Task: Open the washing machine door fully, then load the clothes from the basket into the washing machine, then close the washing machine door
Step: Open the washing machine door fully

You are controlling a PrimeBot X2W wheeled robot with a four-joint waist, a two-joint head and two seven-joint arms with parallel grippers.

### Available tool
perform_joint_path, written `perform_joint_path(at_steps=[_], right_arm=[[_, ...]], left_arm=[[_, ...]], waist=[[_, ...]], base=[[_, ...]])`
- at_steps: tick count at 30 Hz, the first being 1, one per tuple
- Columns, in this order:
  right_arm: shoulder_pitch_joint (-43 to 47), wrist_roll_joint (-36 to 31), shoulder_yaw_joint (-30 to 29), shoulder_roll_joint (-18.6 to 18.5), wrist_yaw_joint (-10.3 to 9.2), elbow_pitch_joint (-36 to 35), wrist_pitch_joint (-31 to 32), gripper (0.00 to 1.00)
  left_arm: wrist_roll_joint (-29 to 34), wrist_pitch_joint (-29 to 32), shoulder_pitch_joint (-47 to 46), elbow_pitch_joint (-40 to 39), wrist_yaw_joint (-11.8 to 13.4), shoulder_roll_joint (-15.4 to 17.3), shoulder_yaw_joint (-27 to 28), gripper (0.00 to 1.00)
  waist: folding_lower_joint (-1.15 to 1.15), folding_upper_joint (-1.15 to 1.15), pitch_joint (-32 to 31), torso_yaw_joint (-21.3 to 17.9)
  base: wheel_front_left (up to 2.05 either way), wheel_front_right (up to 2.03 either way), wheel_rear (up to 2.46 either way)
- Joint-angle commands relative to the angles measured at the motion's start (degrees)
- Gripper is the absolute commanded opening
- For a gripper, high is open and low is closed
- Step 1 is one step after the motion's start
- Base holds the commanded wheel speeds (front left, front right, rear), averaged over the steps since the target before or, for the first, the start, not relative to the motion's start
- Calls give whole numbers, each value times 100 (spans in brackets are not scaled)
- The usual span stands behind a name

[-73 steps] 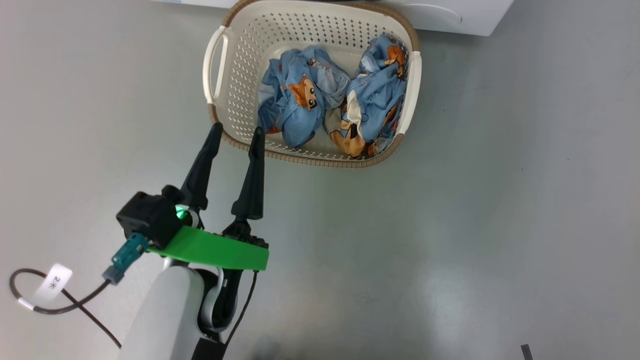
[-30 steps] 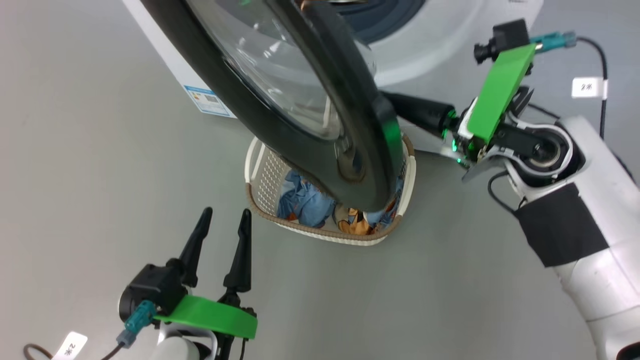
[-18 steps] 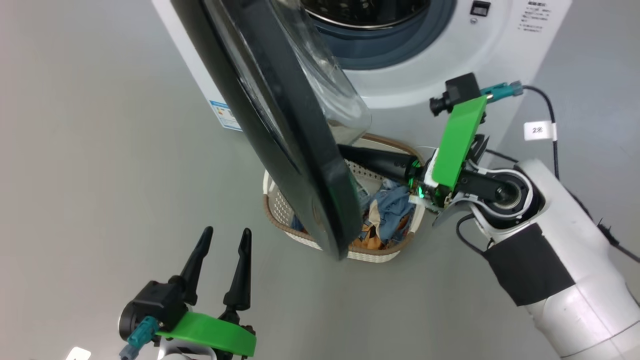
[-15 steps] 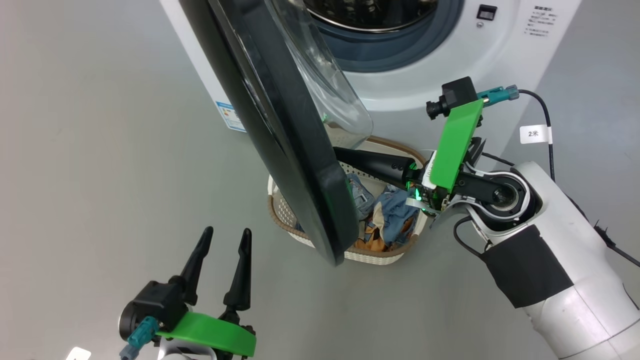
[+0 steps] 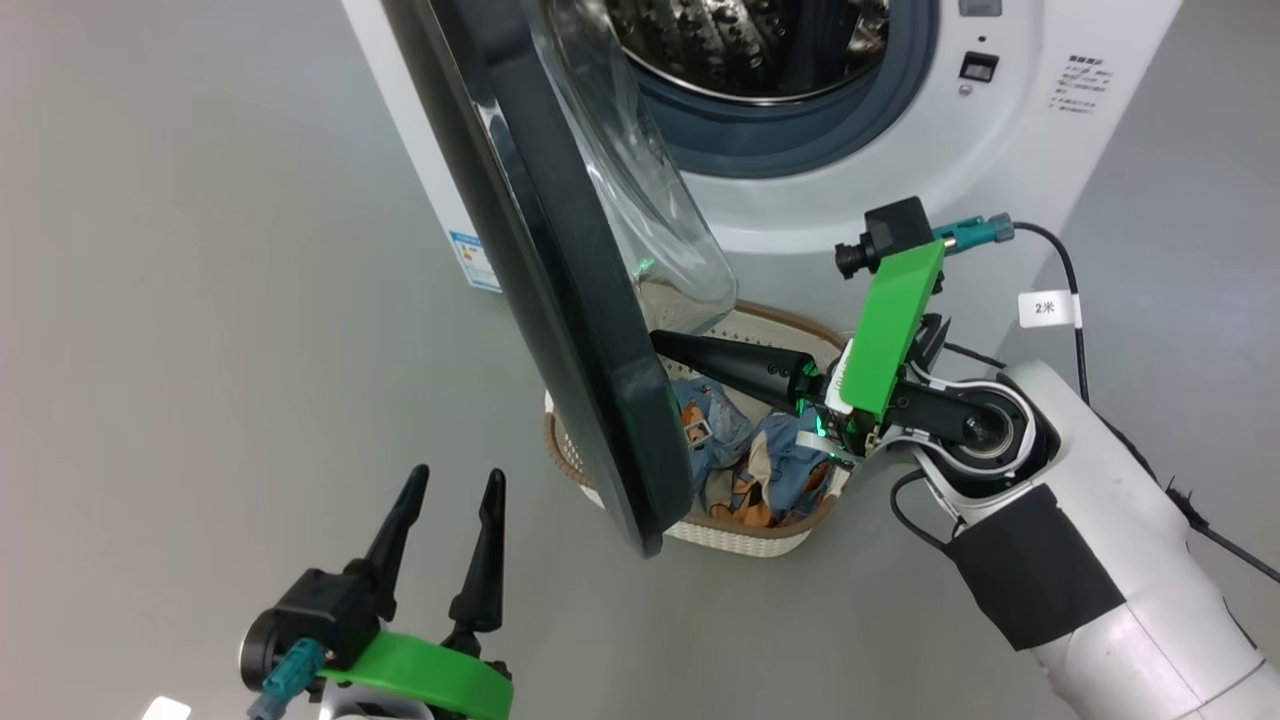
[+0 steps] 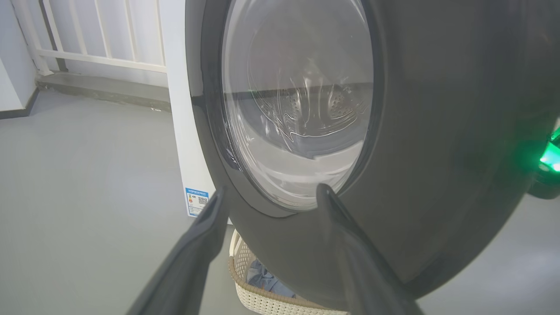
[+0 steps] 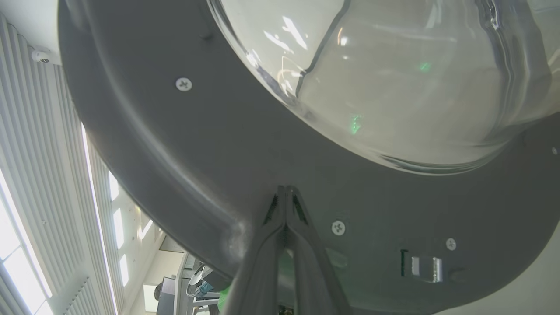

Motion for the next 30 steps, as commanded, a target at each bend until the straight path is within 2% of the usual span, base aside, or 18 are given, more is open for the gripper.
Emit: perform_joint_path(at_steps=[1, 3, 4, 5, 19, 30], right_arm=[[109, -129, 5, 159, 44, -186, -82, 33], [171, -176, -19, 116, 44, -209, -153, 48], [204, -209, -32, 85, 44, -221, -205, 82], [238, -241, -41, 55, 44, -230, -258, 100], [867, -368, -196, -383, 44, -320, -987, 100], [1503, -555, -199, -933, 44, -379, -1575, 100]], left_arm=[[52, -37, 32, -66, -50, 78, 183, 100], [71, -37, 13, -30, -63, 78, 199, 100], [79, -37, 5, -15, -69, 78, 221, 100], [90, -37, 1, 2, -74, 78, 249, 100], [187, -37, 83, 164, -159, 96, 700, 100], [263, -37, 319, 78, -178, 198, 1163, 100]], waist=[[0, 0, -81, -89], [0, 0, -113, -143], [0, 0, -135, -175], [0, 0, -154, -208], [0, 0, -439, -771], [0, 0, -590, -1309]], base=[[0, 0, 0], [0, 0, 0], [0, 0, 0], [0, 0, 0], [0, 0, 0], [0, 0, 0]])
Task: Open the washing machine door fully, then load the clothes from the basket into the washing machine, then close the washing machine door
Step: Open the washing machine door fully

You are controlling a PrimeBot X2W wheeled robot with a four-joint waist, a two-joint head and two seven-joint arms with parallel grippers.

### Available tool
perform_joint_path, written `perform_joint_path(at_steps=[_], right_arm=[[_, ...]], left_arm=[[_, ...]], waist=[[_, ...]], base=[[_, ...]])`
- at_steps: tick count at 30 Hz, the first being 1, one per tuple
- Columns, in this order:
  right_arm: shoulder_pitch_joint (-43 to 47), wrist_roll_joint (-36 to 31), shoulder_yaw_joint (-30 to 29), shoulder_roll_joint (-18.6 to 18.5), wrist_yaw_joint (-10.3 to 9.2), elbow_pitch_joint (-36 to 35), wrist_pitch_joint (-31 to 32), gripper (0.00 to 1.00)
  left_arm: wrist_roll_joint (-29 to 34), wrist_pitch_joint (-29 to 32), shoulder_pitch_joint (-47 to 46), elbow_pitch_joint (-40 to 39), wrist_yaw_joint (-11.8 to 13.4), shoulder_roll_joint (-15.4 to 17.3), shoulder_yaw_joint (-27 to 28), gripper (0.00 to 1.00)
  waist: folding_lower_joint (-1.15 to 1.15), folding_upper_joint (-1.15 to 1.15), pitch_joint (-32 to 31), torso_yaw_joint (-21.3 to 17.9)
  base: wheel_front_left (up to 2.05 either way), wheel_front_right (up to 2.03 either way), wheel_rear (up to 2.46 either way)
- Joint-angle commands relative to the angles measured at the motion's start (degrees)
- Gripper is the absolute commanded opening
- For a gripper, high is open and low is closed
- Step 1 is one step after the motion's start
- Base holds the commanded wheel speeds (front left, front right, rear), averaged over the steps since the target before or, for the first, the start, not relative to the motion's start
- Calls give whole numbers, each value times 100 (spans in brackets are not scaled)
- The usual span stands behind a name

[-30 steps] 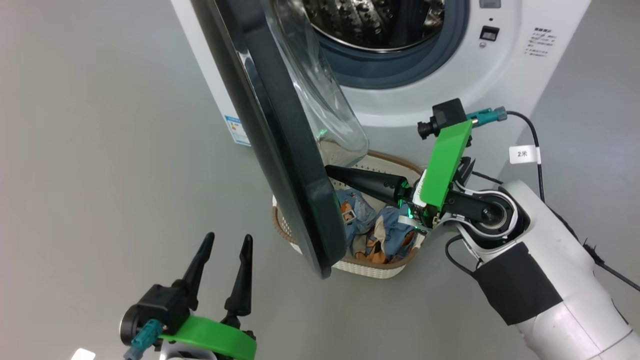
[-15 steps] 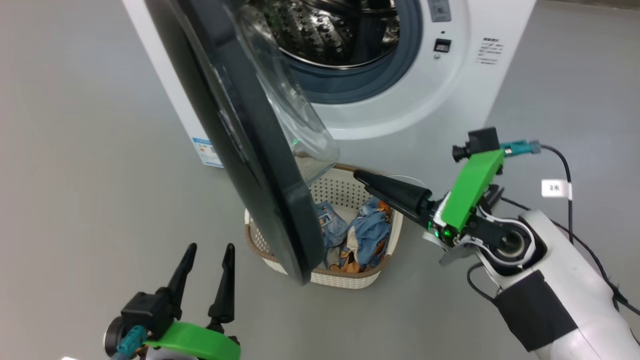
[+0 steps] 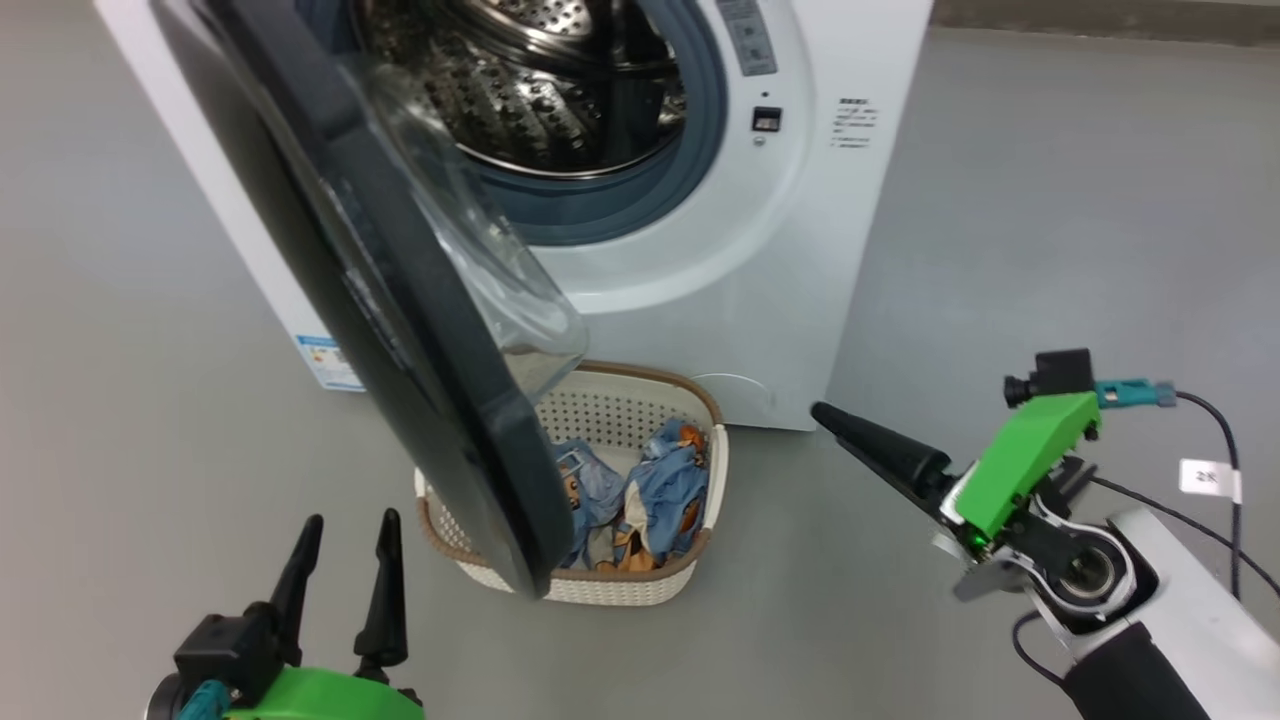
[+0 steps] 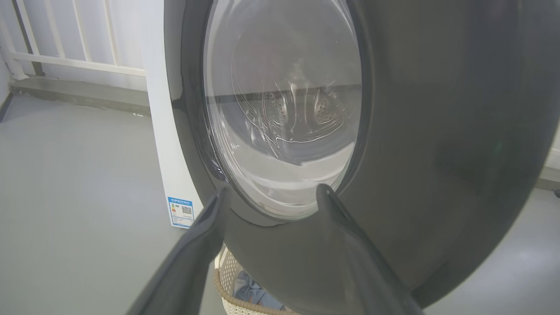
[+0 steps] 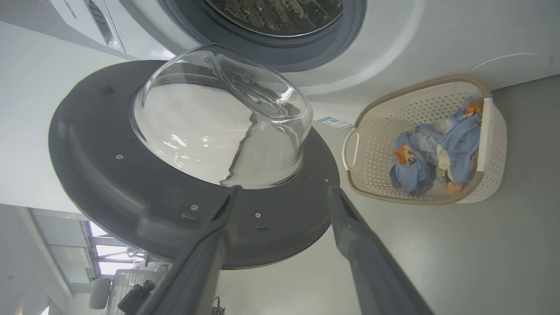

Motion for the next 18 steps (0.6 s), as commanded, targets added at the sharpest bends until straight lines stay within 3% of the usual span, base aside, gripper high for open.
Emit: perform_joint_path(at_steps=[1, 11, 18], right_arm=[[79, -119, 36, -60, 44, -160, -116, 100], [676, -676, 443, -663, 44, -19, -1374, 100], [978, -945, 842, -966, 44, 303, -2640, 100]], left_arm=[[101, -37, -5, -166, -11, 124, 220, 100], [168, -37, 192, -184, -17, 115, 443, 100], [186, -37, 288, -221, -19, 100, 559, 100]], waist=[[0, 0, -63, -150], [0, 0, -241, -407], [0, 0, -303, -503]], base=[[0, 0, 0], [0, 0, 0], [0, 0, 0]])
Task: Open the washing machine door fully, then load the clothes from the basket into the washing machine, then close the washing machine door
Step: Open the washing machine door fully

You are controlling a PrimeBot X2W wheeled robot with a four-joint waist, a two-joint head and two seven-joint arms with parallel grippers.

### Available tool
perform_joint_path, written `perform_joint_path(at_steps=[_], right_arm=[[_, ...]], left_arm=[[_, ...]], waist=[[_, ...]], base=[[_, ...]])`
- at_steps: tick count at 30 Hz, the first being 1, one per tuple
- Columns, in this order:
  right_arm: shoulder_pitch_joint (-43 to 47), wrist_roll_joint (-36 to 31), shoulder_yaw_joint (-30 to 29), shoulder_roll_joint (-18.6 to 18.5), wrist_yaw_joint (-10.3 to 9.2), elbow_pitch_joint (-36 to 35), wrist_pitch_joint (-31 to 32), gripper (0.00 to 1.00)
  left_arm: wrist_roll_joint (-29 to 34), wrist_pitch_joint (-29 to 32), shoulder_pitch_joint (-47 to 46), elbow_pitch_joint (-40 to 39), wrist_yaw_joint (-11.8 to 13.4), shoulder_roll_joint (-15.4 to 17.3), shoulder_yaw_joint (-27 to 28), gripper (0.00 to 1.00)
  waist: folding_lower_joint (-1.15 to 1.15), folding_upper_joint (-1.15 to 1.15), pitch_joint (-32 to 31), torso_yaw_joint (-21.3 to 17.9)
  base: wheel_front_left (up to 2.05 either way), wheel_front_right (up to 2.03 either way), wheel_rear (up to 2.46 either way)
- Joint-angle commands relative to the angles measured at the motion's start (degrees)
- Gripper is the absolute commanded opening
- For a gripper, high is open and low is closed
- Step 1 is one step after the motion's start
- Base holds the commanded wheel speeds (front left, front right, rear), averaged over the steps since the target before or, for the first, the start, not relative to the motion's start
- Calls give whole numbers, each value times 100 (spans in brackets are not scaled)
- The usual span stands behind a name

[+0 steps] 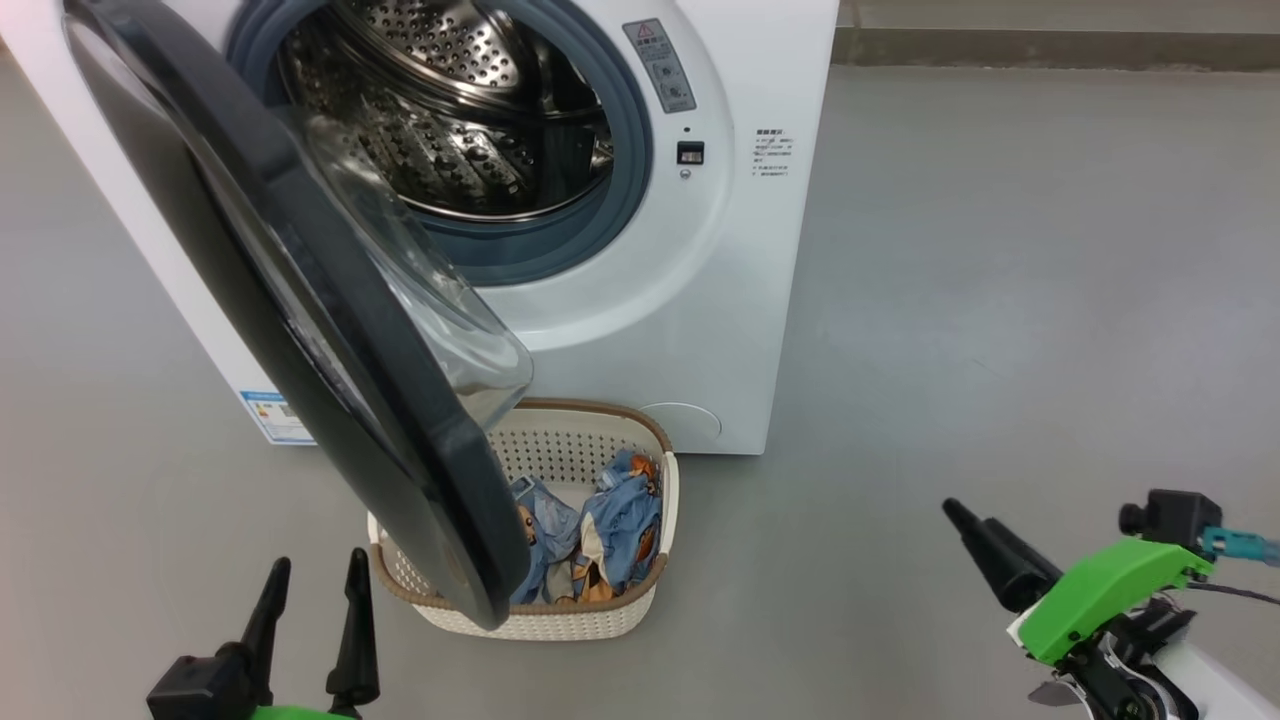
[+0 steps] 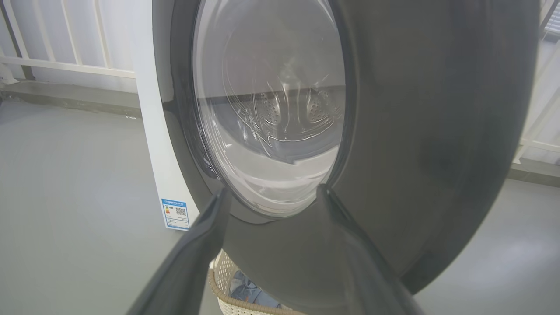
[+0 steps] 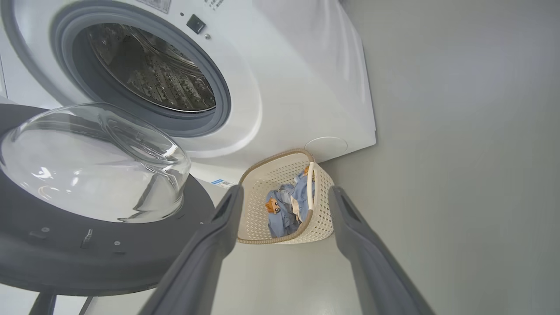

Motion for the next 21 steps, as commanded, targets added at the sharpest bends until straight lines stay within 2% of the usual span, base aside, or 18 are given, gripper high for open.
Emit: perform_joint_path(at_steps=[1, 4, 5, 9, 14, 16, 21], right_arm=[[38, -155, 182, -204, 44, -34, -506, 100], [88, -373, 373, -303, 44, 133, -1236, 100], [88, -373, 373, -303, 44, 133, -1236, 100], [94, -1039, 511, -397, 44, 558, -1676, 100], [253, -2455, -568, -149, 44, 485, -1686, 100], [417, -3111, -987, -20, 44, 315, -1686, 100], [864, -4214, -1939, 410, 44, -312, -1687, 100]], left_arm=[[37, -37, -65, -183, -10, 99, 222, 100], [45, -37, -58, -195, -11, 90, 246, 100], [45, -37, -58, -195, -11, 90, 246, 100], [51, -37, -41, -209, -11, 77, 283, 100], [55, -37, -26, -223, -11, 67, 301, 100], [54, -37, -29, -222, -11, 64, 299, 100], [48, -37, -33, -223, -12, 58, 286, 100]], waist=[[0, 0, -12, -36], [0, 0, -8, -58], [0, 0, -8, -58], [0, 0, -21, -89], [0, 0, -26, -114], [0, 0, -33, -107], [0, 0, -47, -73]], base=[[0, 0, 0], [0, 0, 0], [0, 0, 0], [0, 0, 0], [0, 0, 0], [0, 0, 0], [0, 0, 0]])
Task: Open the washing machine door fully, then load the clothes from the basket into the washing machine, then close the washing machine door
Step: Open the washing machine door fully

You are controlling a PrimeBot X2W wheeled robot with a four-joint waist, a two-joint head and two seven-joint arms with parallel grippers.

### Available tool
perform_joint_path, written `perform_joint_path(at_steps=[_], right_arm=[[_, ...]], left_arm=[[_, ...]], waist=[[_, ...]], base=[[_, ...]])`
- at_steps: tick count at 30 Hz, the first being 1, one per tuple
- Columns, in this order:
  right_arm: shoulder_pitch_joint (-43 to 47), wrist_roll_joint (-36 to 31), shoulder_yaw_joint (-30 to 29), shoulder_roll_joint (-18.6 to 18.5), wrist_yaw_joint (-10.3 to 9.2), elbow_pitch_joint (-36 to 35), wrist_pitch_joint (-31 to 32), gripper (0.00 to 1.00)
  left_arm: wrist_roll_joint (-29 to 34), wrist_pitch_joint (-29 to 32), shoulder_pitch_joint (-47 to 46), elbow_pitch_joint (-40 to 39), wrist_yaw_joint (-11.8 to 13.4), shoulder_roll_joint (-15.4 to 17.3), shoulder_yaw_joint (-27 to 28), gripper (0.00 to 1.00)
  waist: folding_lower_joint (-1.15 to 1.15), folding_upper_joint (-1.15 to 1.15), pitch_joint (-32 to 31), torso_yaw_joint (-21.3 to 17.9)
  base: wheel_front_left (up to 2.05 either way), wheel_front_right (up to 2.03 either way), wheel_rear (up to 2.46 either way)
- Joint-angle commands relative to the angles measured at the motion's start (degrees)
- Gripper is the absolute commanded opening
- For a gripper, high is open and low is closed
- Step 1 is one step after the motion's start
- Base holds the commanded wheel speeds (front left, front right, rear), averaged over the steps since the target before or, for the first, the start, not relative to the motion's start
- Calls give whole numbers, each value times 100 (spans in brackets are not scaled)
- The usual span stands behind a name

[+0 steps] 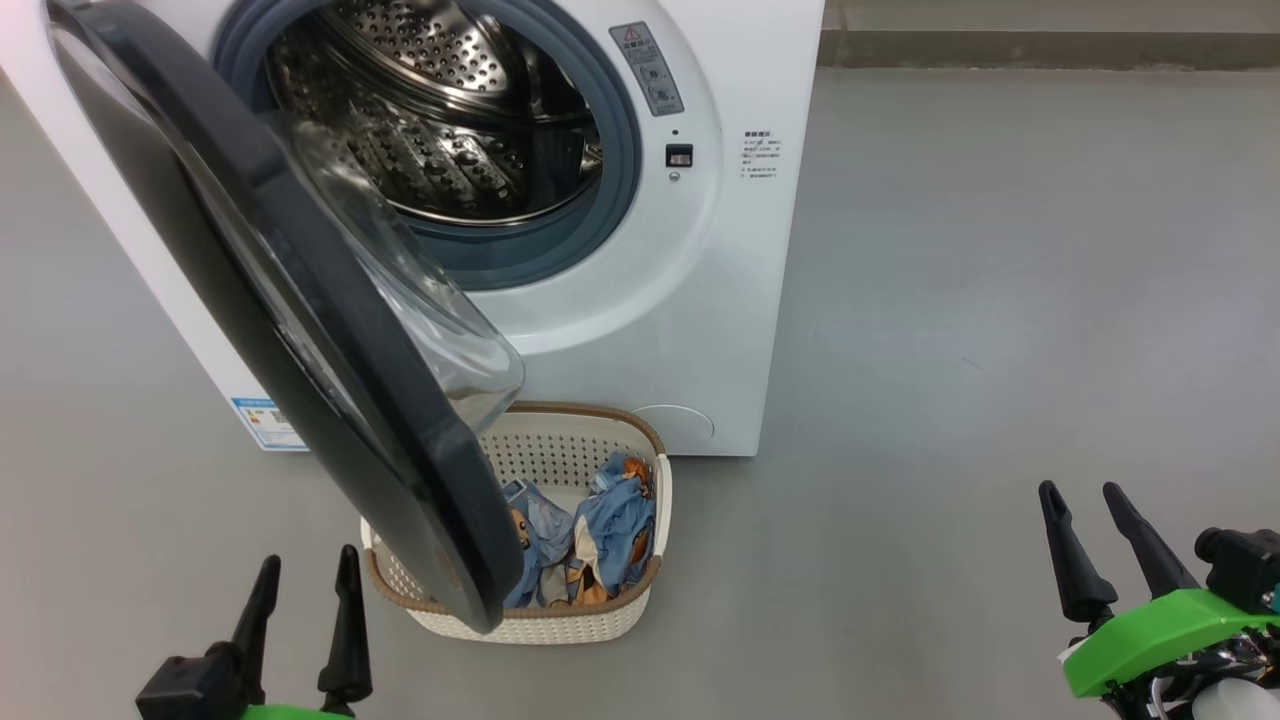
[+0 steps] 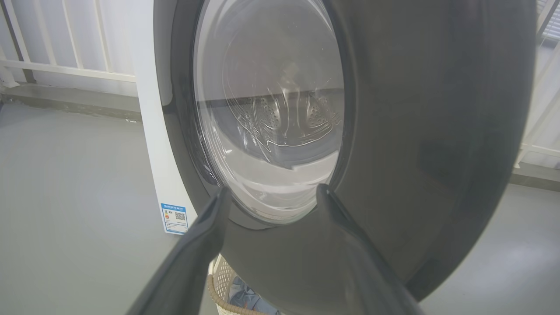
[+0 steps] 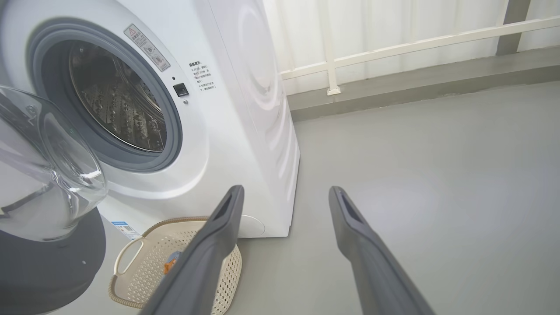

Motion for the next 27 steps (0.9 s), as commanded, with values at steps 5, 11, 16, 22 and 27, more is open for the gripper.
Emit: perform_joint_path(at_steps=[5, 11, 16, 22, 27], right_arm=[[262, -833, -361, 152, 44, -598, -70, 100], [473, -1158, -532, 295, 44, -707, -70, 100], [553, -1280, -546, 349, 44, -687, -71, 100], [581, -1364, -540, 370, 44, -708, -71, 100], [586, -1385, -573, 368, 44, -733, -71, 100]], left_arm=[[54, -37, -39, -175, -12, 73, 157, 100], [44, -37, -55, -166, -12, 69, 147, 100], [16, -37, -60, -156, -12, 63, 150, 100], [-22, -37, -104, -246, -12, 59, 200, 2], [-69, -37, -175, -595, -12, 52, 343, 0]], waist=[[0, 0, 1, 39], [0, 0, 8, 75], [0, 0, 15, 84], [0, 0, 1, 69], [0, 0, 2, 70]], base=[[0, 0, 0], [0, 0, 0], [0, 0, 0], [0, 0, 0], [0, 0, 0]])
